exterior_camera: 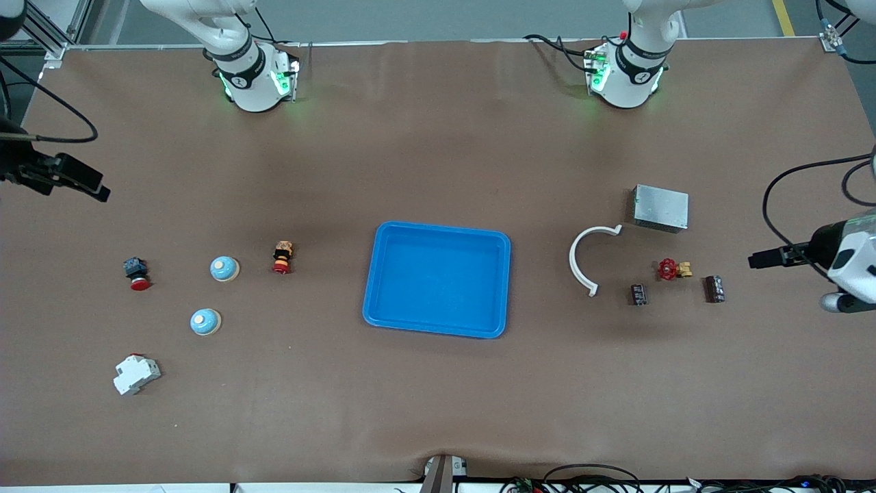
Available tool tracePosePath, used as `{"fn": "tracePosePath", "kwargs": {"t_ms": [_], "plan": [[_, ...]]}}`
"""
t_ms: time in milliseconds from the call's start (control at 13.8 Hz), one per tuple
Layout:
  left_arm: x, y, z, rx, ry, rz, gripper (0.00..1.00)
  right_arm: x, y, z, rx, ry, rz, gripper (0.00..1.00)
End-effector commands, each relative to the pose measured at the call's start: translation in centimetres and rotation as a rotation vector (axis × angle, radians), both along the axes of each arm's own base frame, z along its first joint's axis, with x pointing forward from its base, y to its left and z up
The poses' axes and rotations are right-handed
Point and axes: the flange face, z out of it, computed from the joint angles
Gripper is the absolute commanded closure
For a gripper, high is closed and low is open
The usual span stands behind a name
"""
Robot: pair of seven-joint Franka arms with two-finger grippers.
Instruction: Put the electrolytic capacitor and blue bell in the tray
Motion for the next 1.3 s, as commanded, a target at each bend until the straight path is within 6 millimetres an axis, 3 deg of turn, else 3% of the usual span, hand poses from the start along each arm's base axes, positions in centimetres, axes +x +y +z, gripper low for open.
{"fn": "tracePosePath", "kwargs": {"t_ms": [0,145,435,507,652,797,870,1015,1232], "plan": [[-0.9,0.1,-2.4,0.045,-0.014,-0.041,0.00,0.7,-0.2,-0.9,0.001,-0.003,0.013,0.00],[-1.0,0.4,-5.2,0.064,0.008,-0.057,0.00,0.8,-1.0,-0.9,-0.011,-0.012,0.003,0.00],[-0.6,0.5,-10.9,0.065,-0.012,-0.080,0.00,-0.1,-5.2,-0.8,-0.007,0.011,-0.020,0.00],[-0.6,1.9,-12.3,0.078,-0.022,-0.078,0.00,0.0,-6.0,-0.8,-0.007,-0.001,-0.026,0.00],[-0.7,2.6,-14.5,0.095,-0.047,-0.090,0.00,0.3,-7.2,-1.2,-0.004,-0.012,-0.033,0.00],[-0.6,3.7,-15.9,0.090,-0.056,-0.073,0.00,0.7,-6.2,-1.4,0.005,-0.014,-0.017,0.00],[-0.6,4.1,-16.5,0.090,-0.061,-0.068,0.00,1.2,-4.7,-1.4,0.008,-0.034,0.003,0.00],[-0.8,4.9,-17.9,0.076,-0.053,-0.049,0.00,3.4,-1.3,-3.9,0.013,-0.043,0.041,0.00],[-1.0,5.0,-19.9,0.062,-0.030,-0.037,0.00,6.2,0.4,-8.1,0.012,-0.063,0.054,0.00]]}}
